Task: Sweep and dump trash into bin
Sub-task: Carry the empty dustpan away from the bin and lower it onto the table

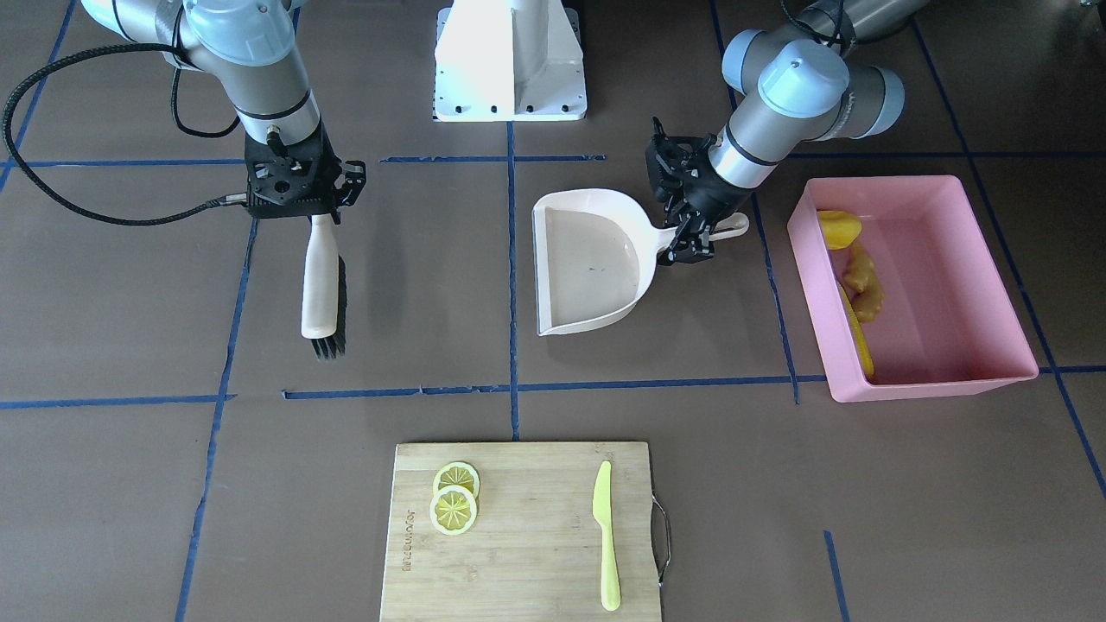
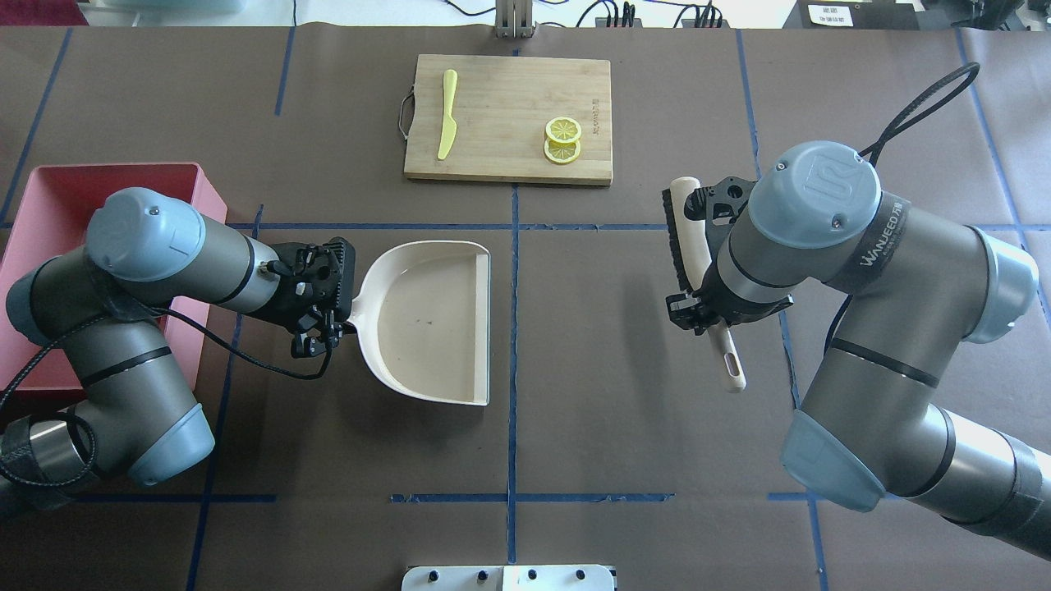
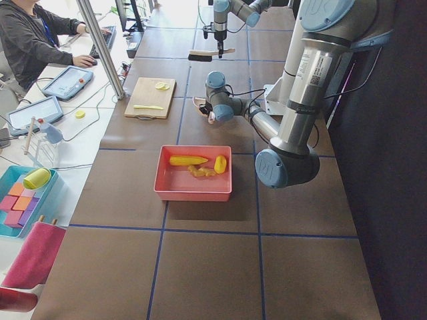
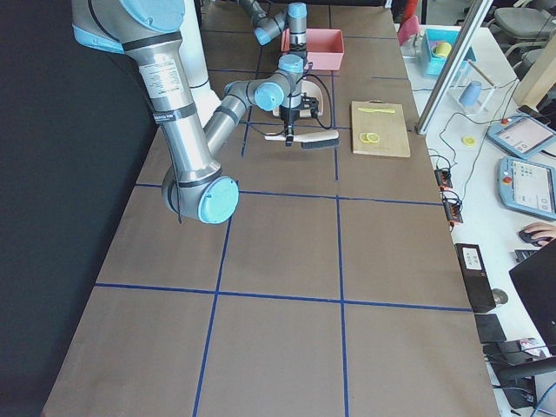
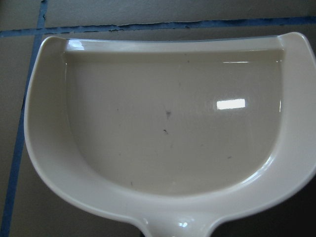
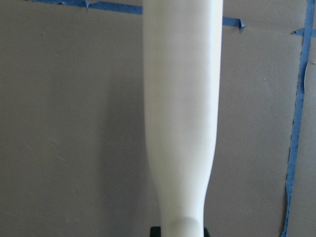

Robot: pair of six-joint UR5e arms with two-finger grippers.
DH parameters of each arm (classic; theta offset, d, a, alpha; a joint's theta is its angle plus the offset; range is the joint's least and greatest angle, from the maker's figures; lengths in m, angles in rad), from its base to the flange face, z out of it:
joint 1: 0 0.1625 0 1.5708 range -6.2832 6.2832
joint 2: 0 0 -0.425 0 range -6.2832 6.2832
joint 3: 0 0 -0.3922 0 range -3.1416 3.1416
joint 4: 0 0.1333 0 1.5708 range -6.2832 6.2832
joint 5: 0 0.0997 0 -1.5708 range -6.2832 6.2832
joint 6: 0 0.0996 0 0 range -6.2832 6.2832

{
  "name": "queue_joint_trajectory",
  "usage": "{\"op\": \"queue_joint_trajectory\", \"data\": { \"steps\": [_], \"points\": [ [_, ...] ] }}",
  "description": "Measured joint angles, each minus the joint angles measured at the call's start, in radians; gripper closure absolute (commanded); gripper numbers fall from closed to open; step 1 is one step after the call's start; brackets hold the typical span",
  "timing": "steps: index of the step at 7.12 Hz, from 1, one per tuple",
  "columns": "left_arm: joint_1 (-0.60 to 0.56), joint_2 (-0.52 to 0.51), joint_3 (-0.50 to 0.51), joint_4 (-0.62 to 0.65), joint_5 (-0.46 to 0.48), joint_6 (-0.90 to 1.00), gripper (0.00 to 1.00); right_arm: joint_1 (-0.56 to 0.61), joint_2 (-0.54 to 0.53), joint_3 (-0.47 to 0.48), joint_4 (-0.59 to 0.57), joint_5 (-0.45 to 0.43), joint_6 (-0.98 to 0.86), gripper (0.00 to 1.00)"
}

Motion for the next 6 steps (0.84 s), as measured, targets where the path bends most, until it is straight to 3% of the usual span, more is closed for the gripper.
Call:
{"op": "queue_joint_trajectory", "data": {
  "steps": [2,3,4,5,6],
  "points": [
    [0.021,-0.024,0.025,-0.002,0.001,0.000,0.89,0.001,0.000,0.000,0.000,0.000,0.000,1.00],
    [0.027,-0.027,0.030,-0.002,0.001,0.000,0.71,0.001,0.000,0.000,0.000,0.000,0.001,1.00],
    [0.031,-0.030,0.037,-0.002,0.001,0.000,0.16,0.001,0.000,0.000,0.000,0.000,0.001,1.00],
    [0.033,-0.037,0.044,-0.001,0.000,0.001,0.00,0.001,0.000,0.000,0.000,0.000,0.002,1.00],
    [0.034,-0.044,0.047,0.000,0.000,0.000,0.00,0.001,0.000,0.000,0.000,0.000,0.003,1.00]
  ]
}}
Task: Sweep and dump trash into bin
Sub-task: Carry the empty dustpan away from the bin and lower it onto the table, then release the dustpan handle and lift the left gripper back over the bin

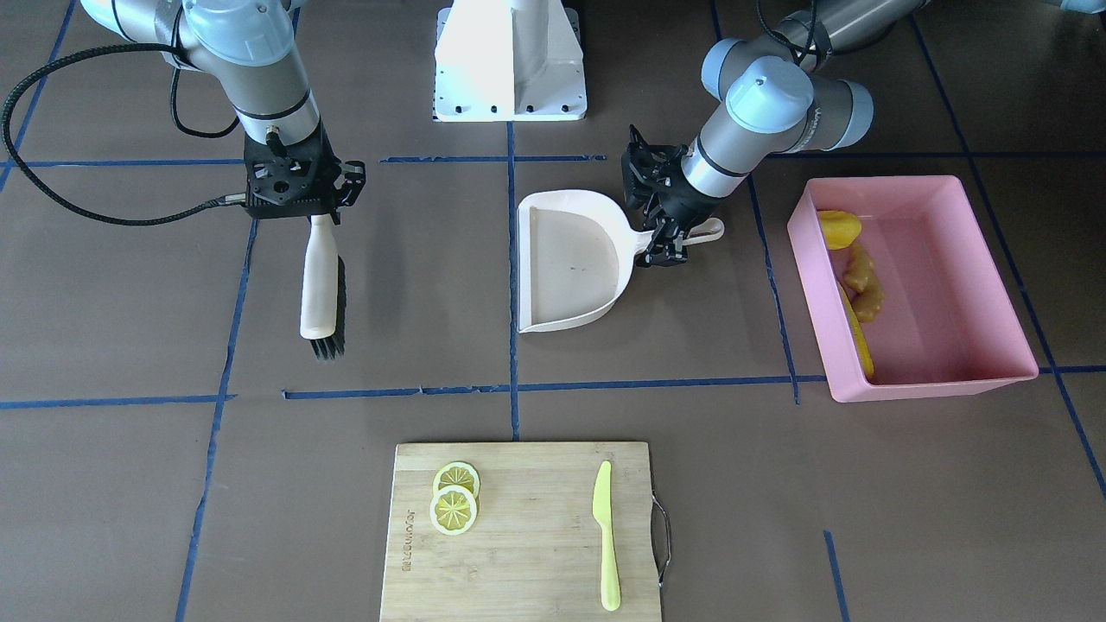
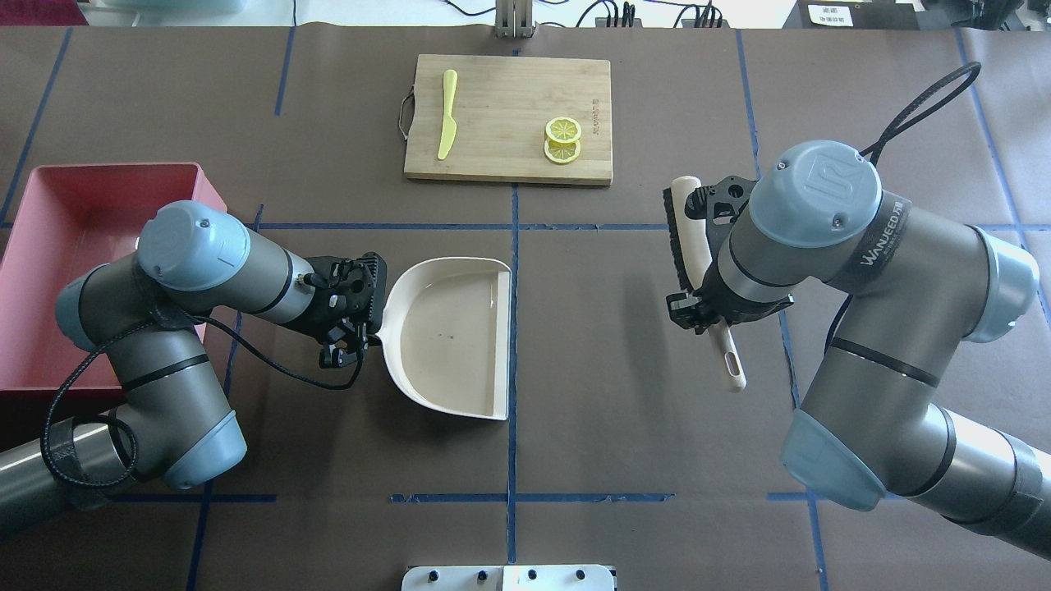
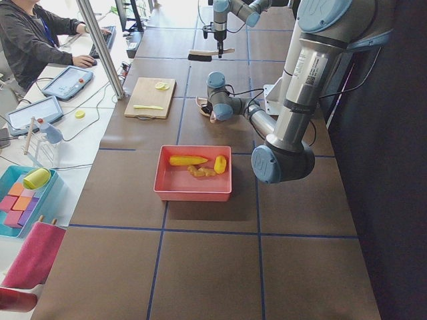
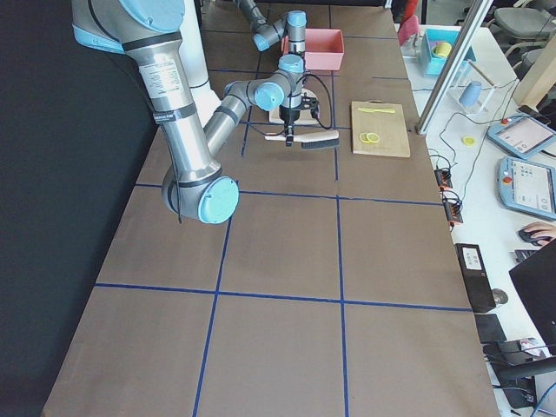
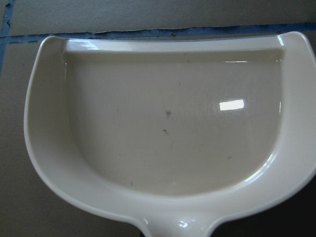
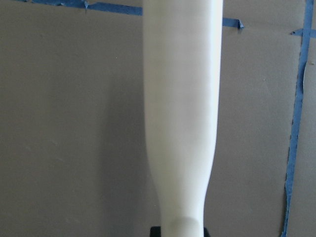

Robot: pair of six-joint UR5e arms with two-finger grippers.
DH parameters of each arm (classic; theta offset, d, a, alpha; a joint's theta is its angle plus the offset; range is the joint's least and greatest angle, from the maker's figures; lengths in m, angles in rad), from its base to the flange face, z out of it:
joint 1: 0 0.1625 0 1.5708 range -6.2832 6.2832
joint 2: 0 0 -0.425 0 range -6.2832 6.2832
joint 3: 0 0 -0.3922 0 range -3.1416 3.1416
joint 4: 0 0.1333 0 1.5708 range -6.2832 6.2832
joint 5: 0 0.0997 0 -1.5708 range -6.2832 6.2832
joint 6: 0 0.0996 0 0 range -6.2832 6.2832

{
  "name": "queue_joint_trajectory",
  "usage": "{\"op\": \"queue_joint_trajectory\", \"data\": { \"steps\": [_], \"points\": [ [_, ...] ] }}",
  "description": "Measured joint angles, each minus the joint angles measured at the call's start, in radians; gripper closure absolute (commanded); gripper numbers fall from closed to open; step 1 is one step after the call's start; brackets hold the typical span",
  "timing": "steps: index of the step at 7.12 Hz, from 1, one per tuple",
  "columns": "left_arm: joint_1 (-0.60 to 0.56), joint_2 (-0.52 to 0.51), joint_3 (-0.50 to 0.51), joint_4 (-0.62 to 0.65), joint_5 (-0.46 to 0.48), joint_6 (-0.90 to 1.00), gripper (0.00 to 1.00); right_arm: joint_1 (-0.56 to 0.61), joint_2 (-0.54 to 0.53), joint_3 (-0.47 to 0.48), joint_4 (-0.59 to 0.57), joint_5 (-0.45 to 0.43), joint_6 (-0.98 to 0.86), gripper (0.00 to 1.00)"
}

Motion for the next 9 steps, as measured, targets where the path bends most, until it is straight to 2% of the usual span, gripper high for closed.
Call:
{"op": "queue_joint_trajectory", "data": {
  "steps": [3,5,7,9],
  "points": [
    [-0.015,0.001,-0.015,0.002,0.001,-0.003,0.00,0.002,0.000,0.001,0.000,0.000,0.002,1.00],
    [-0.096,0.011,-0.062,0.035,-0.011,-0.002,0.00,0.025,0.000,0.000,0.000,0.009,-0.006,1.00],
    [-0.180,0.030,-0.146,0.170,-0.043,0.001,0.00,0.080,-0.006,0.000,-0.005,0.062,-0.057,1.00],
    [-0.258,0.036,-0.217,0.390,-0.052,0.014,0.05,0.148,-0.043,0.000,-0.009,0.104,-0.164,1.00]
  ]
}}
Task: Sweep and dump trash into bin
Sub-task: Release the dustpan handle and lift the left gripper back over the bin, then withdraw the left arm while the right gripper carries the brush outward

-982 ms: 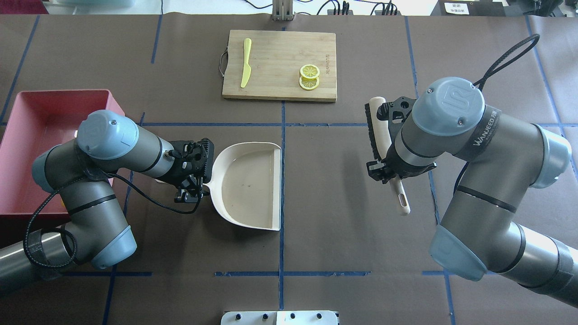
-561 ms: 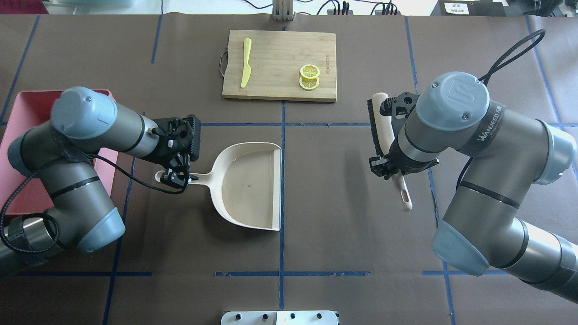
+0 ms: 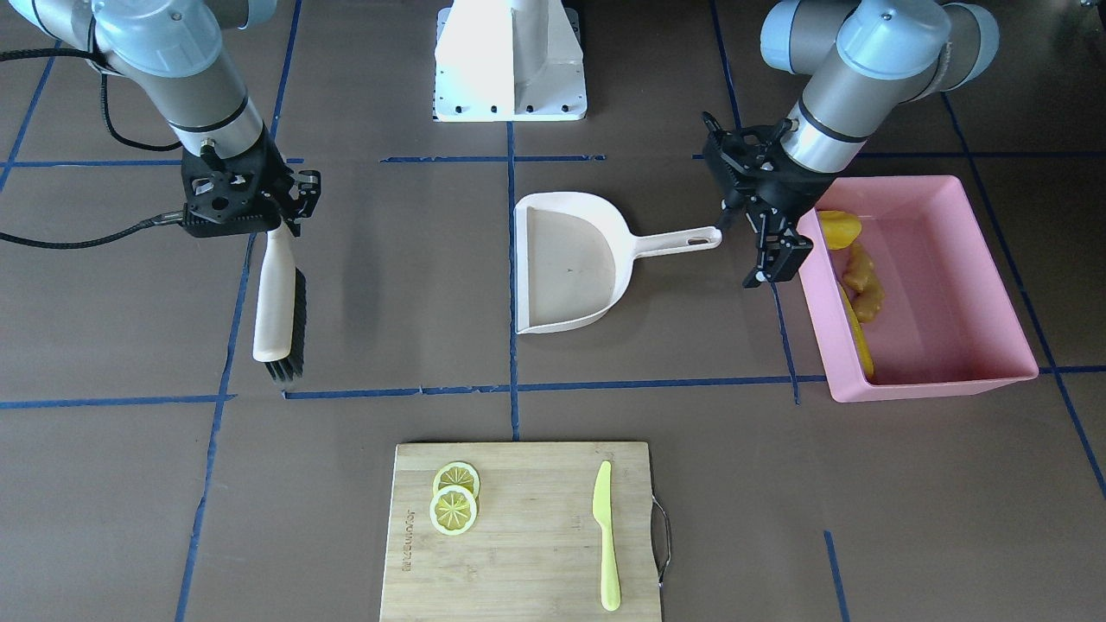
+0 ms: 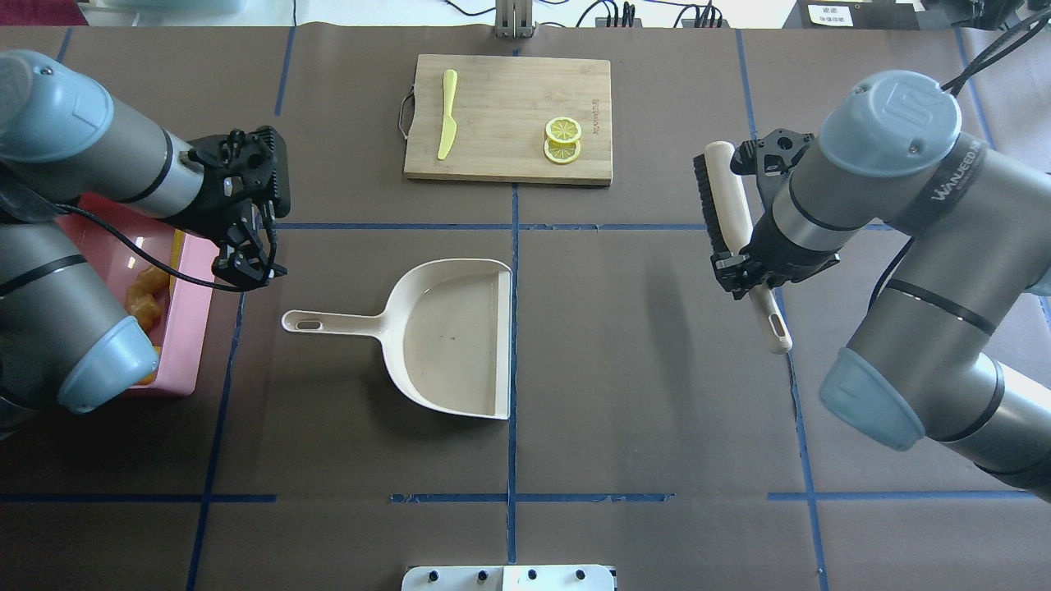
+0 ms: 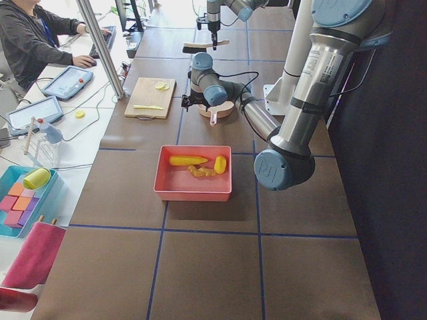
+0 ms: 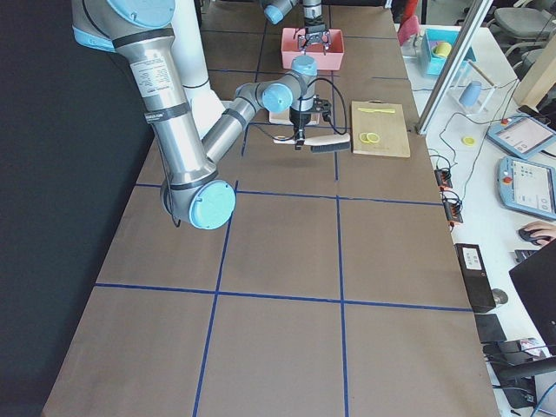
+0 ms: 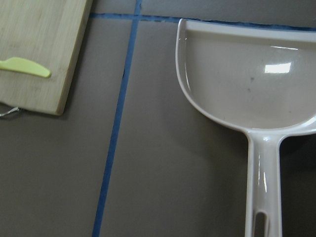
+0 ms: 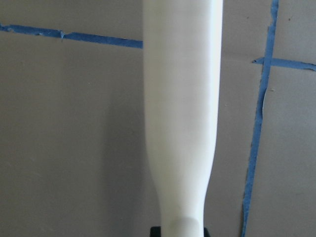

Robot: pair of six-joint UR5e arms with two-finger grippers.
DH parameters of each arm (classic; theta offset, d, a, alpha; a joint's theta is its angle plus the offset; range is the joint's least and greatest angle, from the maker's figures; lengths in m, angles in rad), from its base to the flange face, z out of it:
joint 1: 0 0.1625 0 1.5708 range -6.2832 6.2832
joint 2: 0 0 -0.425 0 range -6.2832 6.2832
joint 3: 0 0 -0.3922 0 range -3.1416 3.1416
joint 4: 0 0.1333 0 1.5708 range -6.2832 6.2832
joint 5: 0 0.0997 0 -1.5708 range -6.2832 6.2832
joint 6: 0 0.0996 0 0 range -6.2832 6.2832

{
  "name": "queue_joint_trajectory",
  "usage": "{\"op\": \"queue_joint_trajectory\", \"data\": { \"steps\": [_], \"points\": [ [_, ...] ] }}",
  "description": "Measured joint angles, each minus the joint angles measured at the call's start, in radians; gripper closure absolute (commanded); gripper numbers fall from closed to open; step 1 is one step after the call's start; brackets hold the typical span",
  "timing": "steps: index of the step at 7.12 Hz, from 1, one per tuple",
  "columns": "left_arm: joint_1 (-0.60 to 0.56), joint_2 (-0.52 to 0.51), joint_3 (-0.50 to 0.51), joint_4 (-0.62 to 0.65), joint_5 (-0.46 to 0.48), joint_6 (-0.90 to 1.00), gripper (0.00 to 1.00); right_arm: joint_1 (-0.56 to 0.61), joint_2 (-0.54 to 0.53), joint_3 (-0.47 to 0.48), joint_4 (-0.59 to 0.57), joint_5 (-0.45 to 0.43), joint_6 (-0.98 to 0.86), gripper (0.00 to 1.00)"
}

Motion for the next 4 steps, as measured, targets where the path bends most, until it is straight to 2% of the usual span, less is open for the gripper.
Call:
{"op": "queue_joint_trajectory", "data": {
  "steps": [1,2,4],
  "points": [
    [-0.042,0.007,-0.015,0.091,0.001,0.019,0.00,0.033,-0.027,0.000,0.000,0.014,-0.049,1.00],
    [-0.087,0.033,-0.020,0.147,0.002,0.023,0.00,0.061,-0.055,0.000,0.001,0.032,-0.092,1.00],
    [-0.212,0.133,-0.010,0.186,-0.003,-0.071,0.00,0.109,-0.111,0.000,0.003,0.052,-0.175,1.00]
  ]
}}
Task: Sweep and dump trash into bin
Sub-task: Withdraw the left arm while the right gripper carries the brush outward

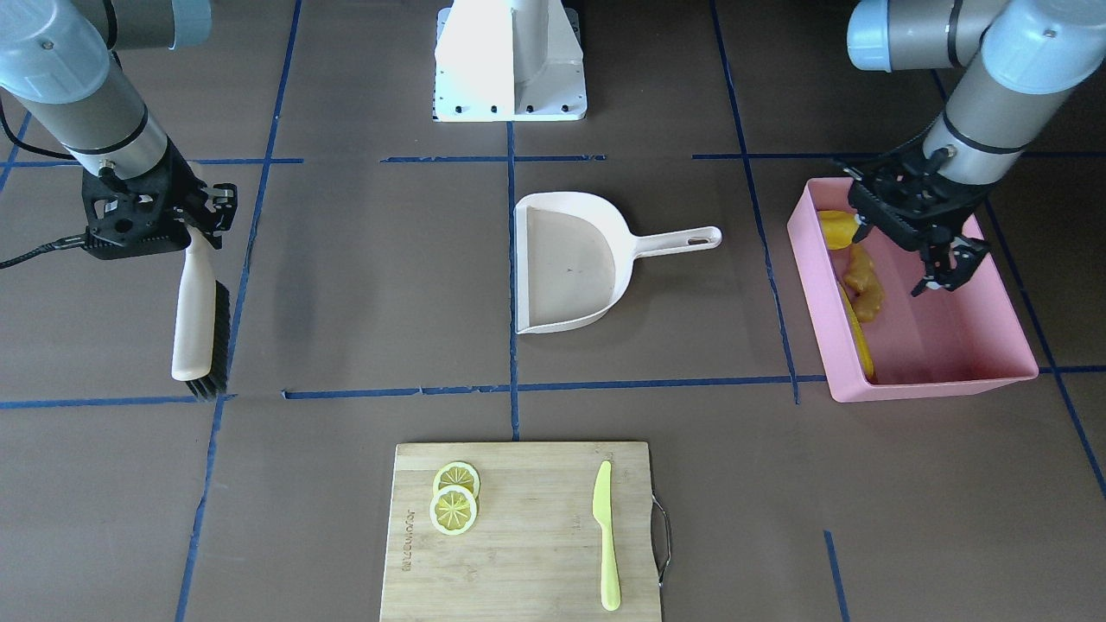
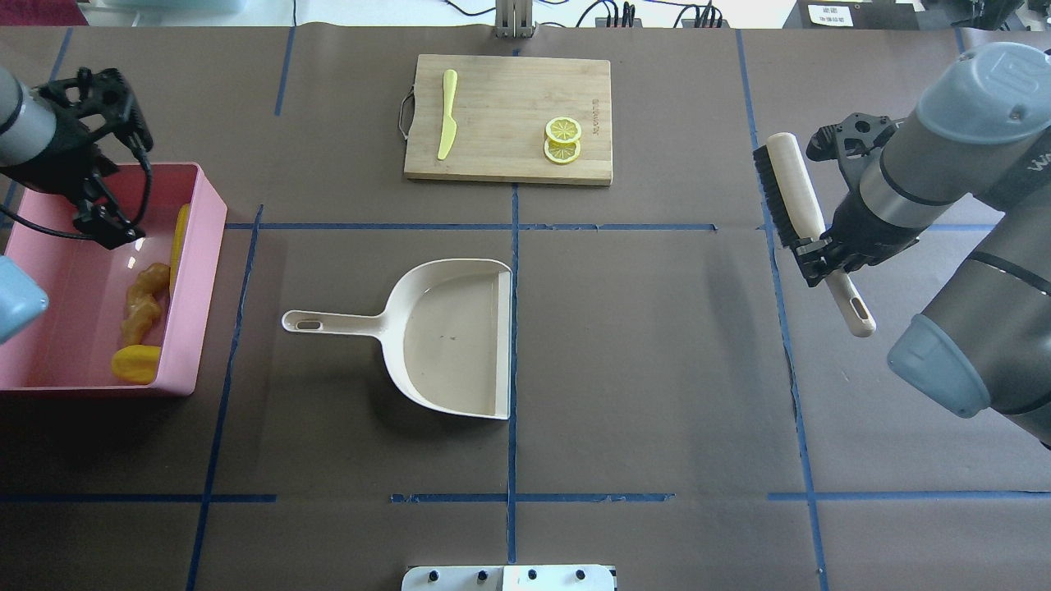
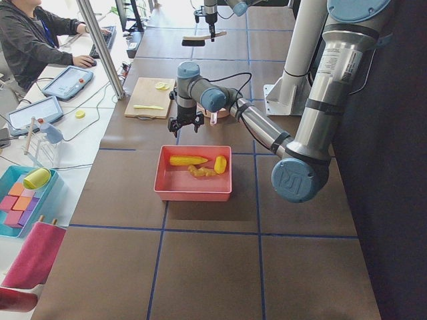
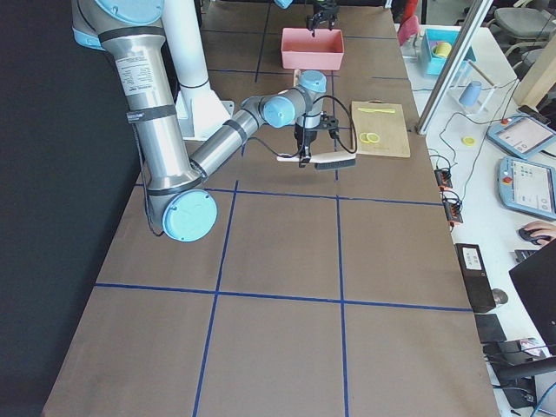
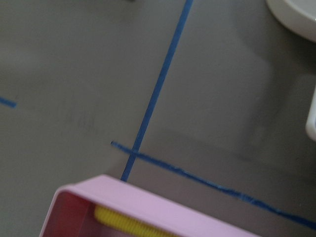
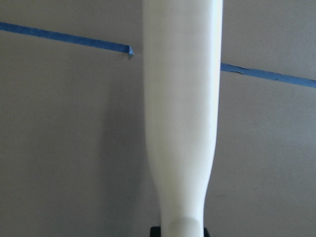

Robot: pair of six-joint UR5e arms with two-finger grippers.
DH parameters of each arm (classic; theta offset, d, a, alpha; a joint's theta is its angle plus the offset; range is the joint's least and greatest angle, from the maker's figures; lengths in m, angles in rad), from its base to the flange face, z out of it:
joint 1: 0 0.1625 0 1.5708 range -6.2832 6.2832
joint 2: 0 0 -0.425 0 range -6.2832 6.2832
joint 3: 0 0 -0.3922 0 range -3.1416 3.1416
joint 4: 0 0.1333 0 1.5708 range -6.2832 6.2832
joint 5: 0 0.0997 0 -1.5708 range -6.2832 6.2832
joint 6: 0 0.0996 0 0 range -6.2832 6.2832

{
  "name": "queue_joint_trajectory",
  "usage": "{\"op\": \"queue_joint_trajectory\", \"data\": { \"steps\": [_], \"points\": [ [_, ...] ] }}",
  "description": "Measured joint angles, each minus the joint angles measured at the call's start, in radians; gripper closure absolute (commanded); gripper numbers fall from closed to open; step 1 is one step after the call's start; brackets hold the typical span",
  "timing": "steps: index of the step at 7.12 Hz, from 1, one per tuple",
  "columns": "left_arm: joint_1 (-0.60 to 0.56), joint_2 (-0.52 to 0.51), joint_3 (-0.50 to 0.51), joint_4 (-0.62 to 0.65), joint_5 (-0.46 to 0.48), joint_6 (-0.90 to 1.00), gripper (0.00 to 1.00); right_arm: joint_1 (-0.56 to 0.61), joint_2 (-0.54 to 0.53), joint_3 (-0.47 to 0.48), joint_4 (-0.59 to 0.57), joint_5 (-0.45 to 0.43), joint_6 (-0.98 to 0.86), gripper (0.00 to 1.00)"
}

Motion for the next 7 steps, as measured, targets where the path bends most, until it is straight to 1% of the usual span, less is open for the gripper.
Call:
{"op": "queue_joint_trajectory", "data": {
  "steps": [1,2,3,4,5,6,7],
  "points": [
    [-0.103,0.036,0.041,0.003,-0.045,-0.041,0.00,0.030,-0.032,0.000,0.001,0.002,-0.054,1.00],
    [-0.217,0.065,0.118,-0.006,-0.143,-0.051,0.00,0.058,-0.061,0.000,0.001,0.003,-0.103,1.00],
    [-0.311,0.111,0.207,-0.050,-0.227,-0.046,0.00,0.081,-0.084,0.000,0.001,0.006,-0.136,1.00],
    [-0.379,0.156,0.288,-0.112,-0.259,-0.042,0.00,0.101,-0.102,-0.001,0.001,0.017,-0.164,1.00],
    [-0.448,0.178,0.358,-0.153,-0.272,-0.039,0.00,0.119,-0.116,-0.003,0.001,0.033,-0.185,1.00],
    [-0.504,0.187,0.402,-0.165,-0.275,-0.038,0.00,0.132,-0.134,-0.003,0.003,0.045,-0.197,1.00],
    [-0.537,0.188,0.417,-0.129,-0.272,-0.039,0.00,0.142,-0.161,0.002,0.005,0.048,-0.207,1.00]
  ]
}}
